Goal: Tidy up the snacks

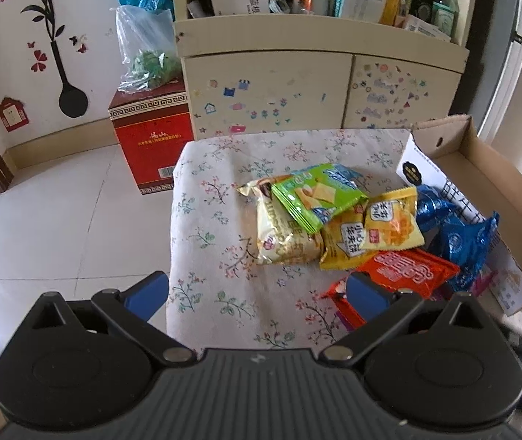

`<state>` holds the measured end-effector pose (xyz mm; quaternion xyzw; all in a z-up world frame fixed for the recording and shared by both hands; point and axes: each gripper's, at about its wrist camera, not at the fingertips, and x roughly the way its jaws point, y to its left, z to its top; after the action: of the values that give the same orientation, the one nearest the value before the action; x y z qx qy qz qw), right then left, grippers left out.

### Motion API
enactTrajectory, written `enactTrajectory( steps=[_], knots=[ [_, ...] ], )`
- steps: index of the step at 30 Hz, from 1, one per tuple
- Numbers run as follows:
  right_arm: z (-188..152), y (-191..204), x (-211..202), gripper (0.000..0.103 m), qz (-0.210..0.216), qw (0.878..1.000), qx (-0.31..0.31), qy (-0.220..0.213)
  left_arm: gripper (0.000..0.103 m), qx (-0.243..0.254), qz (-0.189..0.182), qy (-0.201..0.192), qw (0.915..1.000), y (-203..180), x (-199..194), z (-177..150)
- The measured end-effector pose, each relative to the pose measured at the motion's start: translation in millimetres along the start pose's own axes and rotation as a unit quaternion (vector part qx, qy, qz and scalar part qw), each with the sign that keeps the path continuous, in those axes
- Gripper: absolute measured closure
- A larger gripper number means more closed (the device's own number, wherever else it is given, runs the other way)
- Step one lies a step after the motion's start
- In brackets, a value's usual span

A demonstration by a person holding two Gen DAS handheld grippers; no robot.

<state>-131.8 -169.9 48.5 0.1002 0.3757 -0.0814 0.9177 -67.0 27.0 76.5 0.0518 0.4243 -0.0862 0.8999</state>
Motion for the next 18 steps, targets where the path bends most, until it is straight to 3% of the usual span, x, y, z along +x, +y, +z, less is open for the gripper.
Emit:
enactTrajectory(
  steps=[3,9,13,18],
  knots=[
    [0.0,-13.5,17.0,0.0,-0.001,0.999,0.044,0.017,0.001,0.002,0.005,0.001,1.0,-2.3,0.3,-3.6],
    [8.0,-12.8,53.3,0.0,0.007,0.998,0.066,0.021,0.001,0.006,0.022,0.01,0.9997,0.6,7.5,-9.4],
    [15.2,-7.6,75.5,0.0,0.009,0.998,0.061,0.025,0.001,0.003,0.028,0.019,0.9994,5.9,12.7,-12.3],
    [24.9,8.5,84.0,0.0,0.048,0.998,0.028,0.027,0.001,-0.004,0.034,0.029,0.999,11.8,17.2,-14.8]
  ],
)
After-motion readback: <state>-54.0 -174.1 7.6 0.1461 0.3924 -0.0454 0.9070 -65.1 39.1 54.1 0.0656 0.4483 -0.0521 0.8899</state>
